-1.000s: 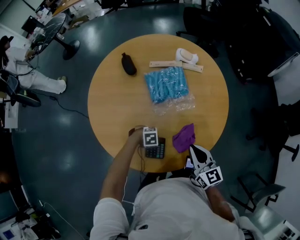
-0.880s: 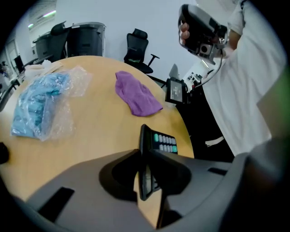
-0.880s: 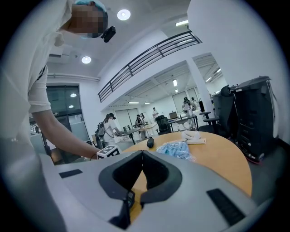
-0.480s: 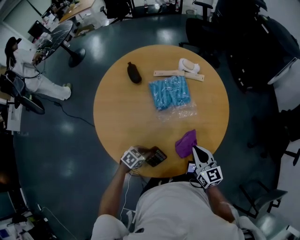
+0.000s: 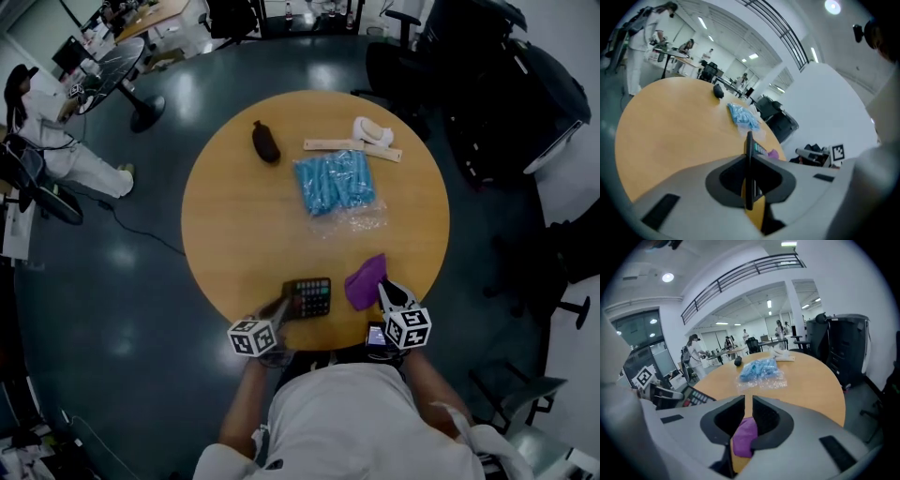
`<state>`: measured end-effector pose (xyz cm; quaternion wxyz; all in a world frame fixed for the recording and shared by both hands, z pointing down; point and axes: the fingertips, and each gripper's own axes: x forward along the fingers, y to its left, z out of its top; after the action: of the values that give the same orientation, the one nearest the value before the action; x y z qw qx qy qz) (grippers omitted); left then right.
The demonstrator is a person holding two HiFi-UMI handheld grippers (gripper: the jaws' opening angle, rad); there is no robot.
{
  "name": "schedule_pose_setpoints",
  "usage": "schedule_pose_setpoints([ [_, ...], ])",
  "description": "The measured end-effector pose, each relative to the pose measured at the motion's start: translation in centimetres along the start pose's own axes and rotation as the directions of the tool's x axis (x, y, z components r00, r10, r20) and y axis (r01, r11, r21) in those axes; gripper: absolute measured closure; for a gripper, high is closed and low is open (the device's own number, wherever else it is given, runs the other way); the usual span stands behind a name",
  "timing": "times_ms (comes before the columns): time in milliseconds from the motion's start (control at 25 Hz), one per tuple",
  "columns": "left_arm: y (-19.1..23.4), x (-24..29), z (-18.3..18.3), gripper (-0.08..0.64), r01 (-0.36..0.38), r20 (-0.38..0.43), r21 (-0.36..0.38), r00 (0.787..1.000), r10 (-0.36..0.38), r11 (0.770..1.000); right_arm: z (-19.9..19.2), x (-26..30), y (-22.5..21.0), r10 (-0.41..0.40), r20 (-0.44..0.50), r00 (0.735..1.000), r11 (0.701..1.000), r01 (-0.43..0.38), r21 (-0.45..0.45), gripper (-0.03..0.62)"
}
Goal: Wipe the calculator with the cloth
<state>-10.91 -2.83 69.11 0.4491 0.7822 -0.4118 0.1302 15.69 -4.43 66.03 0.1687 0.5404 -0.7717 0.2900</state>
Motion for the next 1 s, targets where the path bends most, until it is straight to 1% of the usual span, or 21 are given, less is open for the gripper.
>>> schedule_pose_setpoints([
  [40,-0.3,-0.4,0.5,0.515,-0.009,0.045,-0.028,0.999,0.010,1.000,-0.7,0.8,-0.5,-0.019,-0.031,0.999,1.000,0.019,0.008,0.541],
  [80,-0.7,-0.8,0.9,0.515,-0.016,0.082,-0.048,0.996,0.020,0.999,-1.4,1.5,-1.1,-0.039,-0.060,0.997,0.999,0.040,0.014,0.469],
  [120,-1.1,-1.2,1.3,0.515,-0.022,0.113,-0.061,0.993,0.029,0.998,-2.2,2.2,-1.5,-0.056,-0.091,0.994,0.998,0.058,0.021,0.448],
  [200,-1.9,-2.0,2.2,0.515,-0.030,0.160,-0.072,0.986,0.042,0.997,-4.1,3.8,-2.0,-0.082,-0.171,0.982,0.995,0.090,0.036,0.424],
  [240,-2.2,-2.2,2.5,0.515,-0.035,0.175,-0.075,0.983,0.048,0.997,-5.2,4.7,-2.2,-0.093,-0.218,0.971,0.994,0.103,0.039,0.415],
  [320,-2.7,-2.5,2.9,0.515,-0.050,0.191,-0.080,0.979,0.065,0.996,-7.5,6.1,-2.4,-0.106,-0.313,0.944,0.991,0.124,0.038,0.392],
  [400,-3.0,-2.7,2.9,0.515,-0.062,0.199,-0.103,0.977,0.082,0.993,-9.5,7.2,-2.6,-0.123,-0.385,0.915,0.990,0.142,0.021,0.383],
  [480,-3.1,-3.1,2.8,0.515,-0.062,0.210,-0.146,0.973,0.092,0.987,-10.9,8.1,-2.8,-0.152,-0.433,0.888,0.987,0.163,-0.011,0.384],
  [560,-3.1,-3.6,2.9,0.515,-0.061,0.224,-0.181,0.969,0.102,0.982,-11.2,8.8,-2.8,-0.172,-0.448,0.877,0.984,0.173,-0.039,0.393],
  [680,-3.2,-4.2,2.7,0.515,-0.063,0.241,-0.212,0.964,0.115,0.975,-11.1,9.2,-3.1,-0.170,-0.452,0.876,0.985,0.166,-0.049,0.413],
  [760,-3.3,-4.4,2.7,0.515,-0.063,0.249,-0.232,0.961,0.121,0.971,-11.1,9.2,-3.6,-0.165,-0.449,0.878,0.986,0.158,-0.053,0.469],
  [840,-3.3,-4.4,2.5,0.515,-0.065,0.247,-0.245,0.961,0.127,0.967,-10.9,8.9,-3.8,-0.156,-0.441,0.884,0.988,0.146,-0.056,0.499],
  [920,-3.3,-4.5,2.4,0.515,-0.065,0.245,-0.252,0.961,0.129,0.966,-10.4,8.3,-3.8,-0.142,-0.417,0.898,0.990,0.131,-0.056,0.512],
  [1000,-3.4,-4.5,2.4,0.515,-0.063,0.242,-0.251,0.962,0.125,0.966,-9.2,7.5,-3.3,-0.122,-0.373,0.920,0.992,0.107,-0.060,0.515],
])
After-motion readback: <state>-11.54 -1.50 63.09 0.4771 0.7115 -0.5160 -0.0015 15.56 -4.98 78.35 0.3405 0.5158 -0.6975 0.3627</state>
